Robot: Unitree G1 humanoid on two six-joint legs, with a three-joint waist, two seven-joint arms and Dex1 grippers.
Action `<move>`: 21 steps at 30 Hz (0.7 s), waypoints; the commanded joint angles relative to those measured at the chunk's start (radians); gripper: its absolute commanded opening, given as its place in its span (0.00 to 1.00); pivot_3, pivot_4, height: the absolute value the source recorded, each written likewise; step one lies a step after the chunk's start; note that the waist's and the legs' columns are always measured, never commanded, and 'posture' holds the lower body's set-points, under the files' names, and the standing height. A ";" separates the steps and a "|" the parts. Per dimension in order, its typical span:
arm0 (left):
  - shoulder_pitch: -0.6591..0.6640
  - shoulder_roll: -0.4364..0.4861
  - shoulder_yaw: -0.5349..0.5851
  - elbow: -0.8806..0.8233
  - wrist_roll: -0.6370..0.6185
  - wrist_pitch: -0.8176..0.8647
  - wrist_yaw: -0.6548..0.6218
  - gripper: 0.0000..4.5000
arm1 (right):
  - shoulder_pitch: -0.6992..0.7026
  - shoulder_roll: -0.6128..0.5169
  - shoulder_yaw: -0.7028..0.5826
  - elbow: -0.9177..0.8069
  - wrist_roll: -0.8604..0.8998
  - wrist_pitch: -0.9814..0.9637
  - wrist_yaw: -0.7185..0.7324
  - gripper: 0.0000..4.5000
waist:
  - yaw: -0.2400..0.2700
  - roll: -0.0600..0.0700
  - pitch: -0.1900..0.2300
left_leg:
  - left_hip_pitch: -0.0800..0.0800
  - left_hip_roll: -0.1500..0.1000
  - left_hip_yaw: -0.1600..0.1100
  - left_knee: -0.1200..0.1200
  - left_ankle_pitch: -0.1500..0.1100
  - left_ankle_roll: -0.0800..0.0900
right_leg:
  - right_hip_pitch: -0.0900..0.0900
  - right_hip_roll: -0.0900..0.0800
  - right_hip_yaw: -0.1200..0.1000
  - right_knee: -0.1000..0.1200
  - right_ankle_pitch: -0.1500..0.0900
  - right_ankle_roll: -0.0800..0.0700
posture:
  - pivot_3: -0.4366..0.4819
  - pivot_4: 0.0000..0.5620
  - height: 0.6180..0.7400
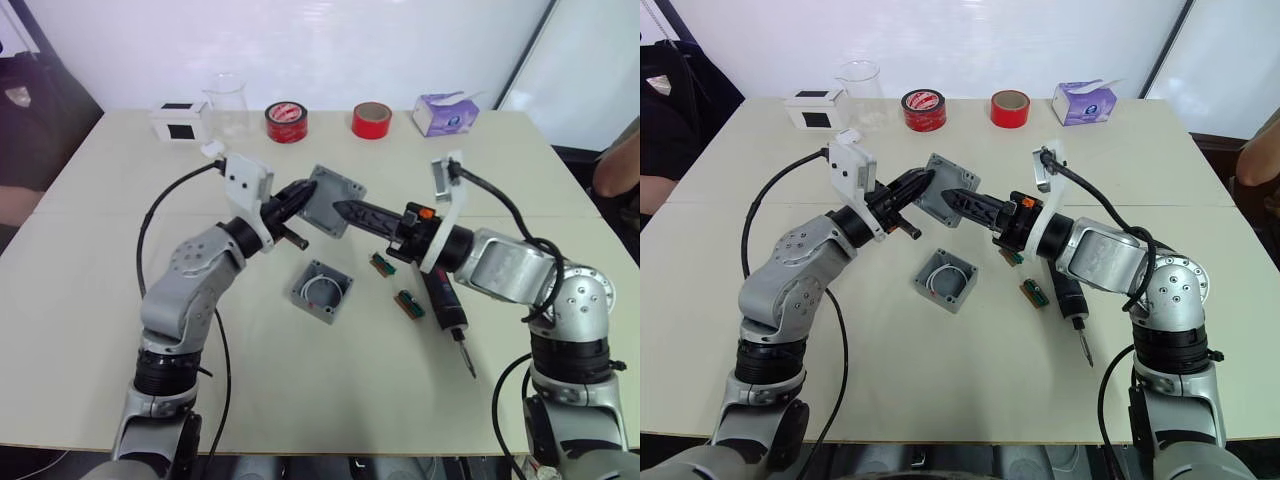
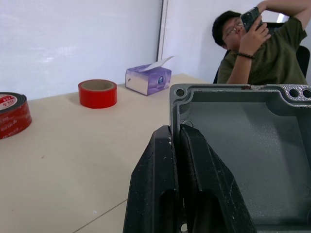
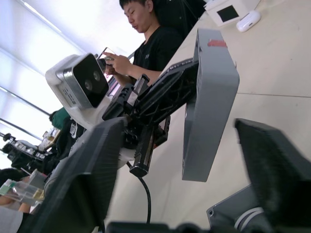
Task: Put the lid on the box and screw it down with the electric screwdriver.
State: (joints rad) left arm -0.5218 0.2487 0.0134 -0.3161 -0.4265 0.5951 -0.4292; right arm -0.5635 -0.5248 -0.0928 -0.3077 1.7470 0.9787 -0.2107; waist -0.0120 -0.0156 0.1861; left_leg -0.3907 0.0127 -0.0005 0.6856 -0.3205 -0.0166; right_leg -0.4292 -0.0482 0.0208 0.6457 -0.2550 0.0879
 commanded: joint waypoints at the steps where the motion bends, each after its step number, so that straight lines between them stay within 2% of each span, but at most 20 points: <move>1: -0.008 -0.008 -0.006 -0.035 0.001 -0.026 0.010 0.00 | -0.003 -0.002 0.003 -0.050 0.030 -0.022 0.012 0.39 | 0.000 0.000 0.000 | 0.000 0.000 0.000 0.000 0.000 0.000 | 0.000 0.000 0.000 0.000 0.000 0.000 | 0.48 0.27 0.99; 4: -0.007 -0.010 -0.005 -0.036 0.001 -0.025 0.014 0.00 | -0.005 -0.002 0.009 -0.051 0.027 -0.028 0.012 0.10 | 0.000 0.000 0.000 | 0.000 0.000 0.000 0.000 0.000 0.000 | 0.000 0.000 0.000 0.000 0.000 0.000 | 0.48 0.27 0.99; 5: -0.007 -0.010 -0.006 -0.036 0.000 -0.026 0.014 0.00 | -0.007 0.000 0.011 -0.050 0.026 -0.031 0.011 0.04 | 0.000 0.001 0.000 | 0.000 0.000 0.000 0.000 0.000 0.000 | 0.000 0.000 0.000 0.000 0.000 0.000 | 0.48 0.27 0.99; 9: -0.002 0.000 -0.010 -0.041 -0.014 -0.009 0.002 0.00 | -0.019 0.000 0.015 -0.048 0.007 -0.038 0.017 0.03 | -0.001 0.001 0.000 | 0.000 0.000 0.000 0.000 0.000 0.000 | 0.000 0.000 0.000 0.000 0.000 0.000 | 0.48 0.27 0.99; 10: 0.001 0.003 -0.008 -0.044 -0.022 0.002 -0.001 0.15 | -0.025 -0.004 0.015 -0.048 -0.004 -0.038 0.022 0.03 | -0.001 0.001 0.000 | 0.000 0.000 0.000 0.000 0.000 0.000 | 0.000 0.000 0.000 0.000 0.000 0.000 | 0.48 0.27 0.99; 11: 0.007 0.013 -0.006 -0.048 -0.035 0.018 -0.014 0.19 | -0.032 -0.008 0.014 -0.050 -0.017 -0.039 0.031 0.03 | -0.001 0.001 0.000 | 0.000 0.000 0.000 0.000 0.000 0.000 | 0.000 0.000 0.000 0.000 0.000 0.000 | 0.48 0.27 0.99; 12: 0.010 0.020 -0.004 -0.051 -0.044 0.028 -0.022 0.29 | -0.036 -0.011 0.013 -0.051 -0.026 -0.040 0.038 0.03 | -0.001 0.001 0.000 | 0.000 0.000 0.000 0.000 0.000 0.000 | 0.000 0.000 0.000 0.000 0.000 0.000 | 0.48 0.27 0.99; 14: 0.018 0.058 0.006 -0.060 -0.068 0.048 -0.061 0.44 | -0.047 -0.044 0.015 -0.083 -0.120 -0.037 0.113 0.03 | -0.001 0.001 0.000 | 0.000 0.000 0.000 0.000 0.000 0.000 | 0.000 0.001 0.000 0.000 0.000 0.000 | 0.48 0.27 0.99; 20: 0.033 0.264 0.089 -0.056 -0.191 0.126 -0.247 0.98 | -0.012 -0.218 0.102 -0.243 -0.565 -0.135 0.464 0.03 | -0.002 0.001 0.000 | 0.000 0.001 0.000 0.000 0.000 0.000 | 0.000 0.002 0.000 0.000 0.000 0.000 | 0.48 0.27 0.99; 21: 0.031 0.301 0.104 -0.046 -0.208 0.132 -0.281 1.00 | 0.001 -0.256 0.135 -0.262 -0.655 -0.167 0.518 0.03 | -0.001 0.001 0.000 | 0.000 0.001 0.000 0.000 0.000 0.000 | 0.000 0.002 0.000 0.000 0.000 0.000 | 0.48 0.27 0.99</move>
State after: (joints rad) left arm -0.4833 0.5034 0.0710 -0.3536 -0.5933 0.7184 -0.6479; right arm -0.5671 -0.7378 0.0123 -0.4950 1.2357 0.8843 0.1902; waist -0.0132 -0.0146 0.1860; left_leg -0.3904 0.0136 -0.0010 0.6853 -0.3206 -0.0165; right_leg -0.4296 -0.0464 0.0201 0.6453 -0.2552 0.0877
